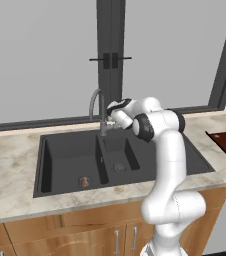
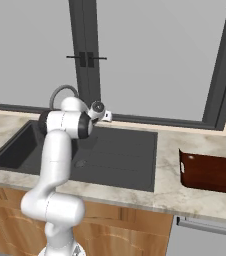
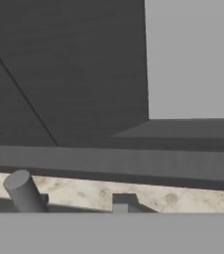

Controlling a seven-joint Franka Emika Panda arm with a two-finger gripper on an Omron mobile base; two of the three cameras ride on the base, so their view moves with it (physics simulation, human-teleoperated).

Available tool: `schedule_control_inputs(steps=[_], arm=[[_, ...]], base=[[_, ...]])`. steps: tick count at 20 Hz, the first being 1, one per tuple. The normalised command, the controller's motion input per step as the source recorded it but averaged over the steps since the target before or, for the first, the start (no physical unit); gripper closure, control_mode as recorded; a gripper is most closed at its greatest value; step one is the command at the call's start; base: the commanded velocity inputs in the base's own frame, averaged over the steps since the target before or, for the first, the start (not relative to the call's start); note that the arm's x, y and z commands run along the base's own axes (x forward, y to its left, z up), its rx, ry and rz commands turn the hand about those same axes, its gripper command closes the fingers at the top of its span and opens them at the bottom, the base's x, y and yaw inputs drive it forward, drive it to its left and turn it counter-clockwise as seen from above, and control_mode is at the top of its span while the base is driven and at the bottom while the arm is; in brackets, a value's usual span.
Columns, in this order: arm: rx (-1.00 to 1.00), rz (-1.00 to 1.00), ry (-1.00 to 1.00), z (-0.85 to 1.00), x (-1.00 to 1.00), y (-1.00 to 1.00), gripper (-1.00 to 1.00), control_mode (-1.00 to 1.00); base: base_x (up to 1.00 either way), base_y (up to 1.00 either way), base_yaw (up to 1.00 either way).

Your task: Pick up all produce items and place them in the sink. Turn on the sink faucet to wash them. Then turn the sink off and put them in the tray.

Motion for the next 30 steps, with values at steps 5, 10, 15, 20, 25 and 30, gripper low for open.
schedule_control_inputs(steps=[5, 10, 15, 20, 25, 30], arm=[[0.02, -0.01, 0.00, -0.63, -0.04, -0.65, 1.00, -1.00], [0.01, -0.02, 0.00, -0.71, -0.08, -0.65, 1.00, -1.00], [0.03, 0.00, 0.00, -0.74, -0.10, -0.64, 1.00, -1.00], [0.04, 0.00, 0.00, -0.77, -0.13, -0.65, 1.00, -1.00], [0.02, 0.00, 0.00, -0.77, -0.13, -0.62, 1.00, -1.00], [0.01, 0.00, 0.00, -0.60, -0.11, -0.45, 1.00, -1.00]], base=[[0.00, 0.00, 0.00], [0.00, 0.00, 0.00], [0.00, 0.00, 0.00], [0.00, 0.00, 0.00], [0.00, 0.00, 0.00], [0.00, 0.00, 0.00]])
